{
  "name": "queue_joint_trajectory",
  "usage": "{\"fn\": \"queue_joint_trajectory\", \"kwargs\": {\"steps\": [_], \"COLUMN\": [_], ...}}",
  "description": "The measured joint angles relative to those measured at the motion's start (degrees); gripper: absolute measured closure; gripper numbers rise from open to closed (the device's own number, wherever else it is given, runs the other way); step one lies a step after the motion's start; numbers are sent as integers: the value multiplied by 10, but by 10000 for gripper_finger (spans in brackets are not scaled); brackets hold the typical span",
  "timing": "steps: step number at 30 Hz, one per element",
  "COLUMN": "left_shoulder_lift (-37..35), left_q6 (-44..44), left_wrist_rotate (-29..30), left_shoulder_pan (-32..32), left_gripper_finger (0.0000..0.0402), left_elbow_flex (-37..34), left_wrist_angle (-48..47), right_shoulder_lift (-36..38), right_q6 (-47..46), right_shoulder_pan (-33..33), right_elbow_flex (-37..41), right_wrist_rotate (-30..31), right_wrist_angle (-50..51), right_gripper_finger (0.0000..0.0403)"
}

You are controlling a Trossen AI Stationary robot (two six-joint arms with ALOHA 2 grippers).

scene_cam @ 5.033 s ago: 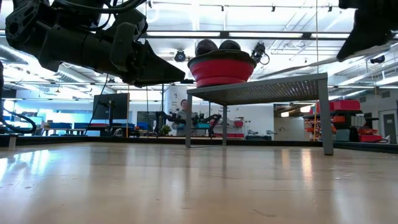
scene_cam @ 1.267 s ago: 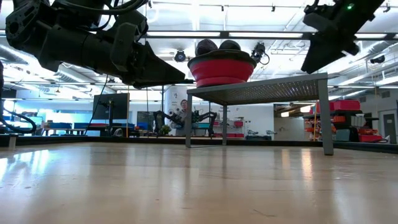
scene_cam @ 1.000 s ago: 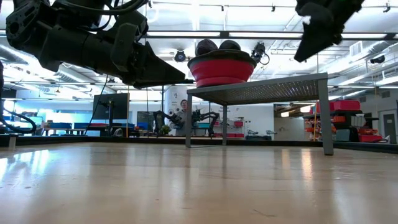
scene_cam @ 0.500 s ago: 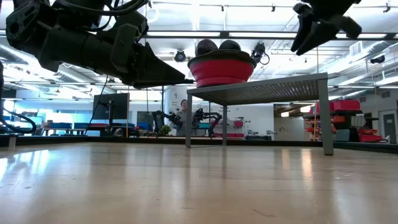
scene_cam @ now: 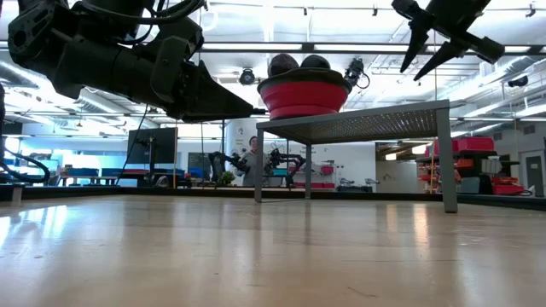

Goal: Pick & Place Fruit
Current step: Put the knife on the shelf

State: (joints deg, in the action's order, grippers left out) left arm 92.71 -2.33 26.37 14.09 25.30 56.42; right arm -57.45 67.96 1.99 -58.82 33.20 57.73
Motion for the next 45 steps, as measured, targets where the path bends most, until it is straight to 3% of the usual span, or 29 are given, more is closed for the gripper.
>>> {"fn": "queue_joint_trajectory", "kwargs": {"steps": [14,27,45], "left_shoulder_lift": [0,0,0], "left_q6": [-44,-93,-93], "left_wrist_rotate": [9,39,58], "left_shoulder_pan": [3,35,45], "left_gripper_finger": [288,288,288], "left_elbow_flex": [0,0,0], "left_wrist_angle": [-11,-17,-17], "right_shoulder_lift": [0,-69,-80], "right_q6": [-67,-14,18], "right_shoulder_pan": [75,94,93], "right_elbow_flex": [0,1,1], "right_wrist_rotate": [-31,-45,-49], "right_wrist_angle": [139,150,148], "right_gripper_finger": [271,271,271]}}
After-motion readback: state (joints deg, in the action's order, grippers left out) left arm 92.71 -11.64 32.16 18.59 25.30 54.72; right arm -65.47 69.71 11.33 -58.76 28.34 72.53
